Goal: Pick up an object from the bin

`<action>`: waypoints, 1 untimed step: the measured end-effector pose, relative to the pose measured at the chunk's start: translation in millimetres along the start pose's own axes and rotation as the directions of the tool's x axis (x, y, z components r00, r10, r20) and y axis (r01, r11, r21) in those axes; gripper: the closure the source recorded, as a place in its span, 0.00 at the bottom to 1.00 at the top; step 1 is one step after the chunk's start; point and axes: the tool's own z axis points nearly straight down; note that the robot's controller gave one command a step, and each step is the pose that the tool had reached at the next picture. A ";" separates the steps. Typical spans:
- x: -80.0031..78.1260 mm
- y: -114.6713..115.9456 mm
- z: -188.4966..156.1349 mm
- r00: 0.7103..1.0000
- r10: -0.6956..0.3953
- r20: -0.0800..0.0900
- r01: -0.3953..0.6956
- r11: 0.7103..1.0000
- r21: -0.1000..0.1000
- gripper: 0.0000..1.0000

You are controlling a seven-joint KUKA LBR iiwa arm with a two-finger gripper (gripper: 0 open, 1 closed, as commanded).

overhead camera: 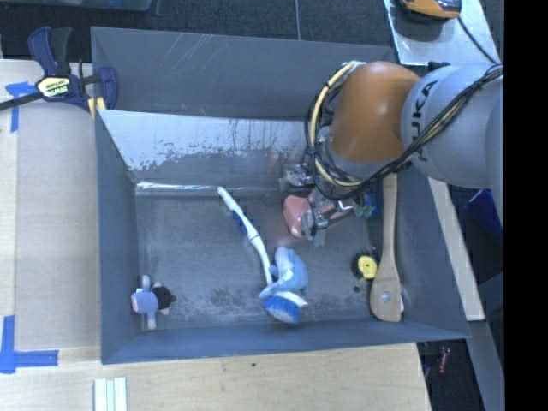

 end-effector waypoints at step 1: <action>1.0 -12.5 -20.5 0.994 -0.105 0.011 0.105 0.994 0.000 0.00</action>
Offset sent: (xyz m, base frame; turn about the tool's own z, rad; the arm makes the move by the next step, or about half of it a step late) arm -0.0032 -0.0176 -0.0128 -0.2084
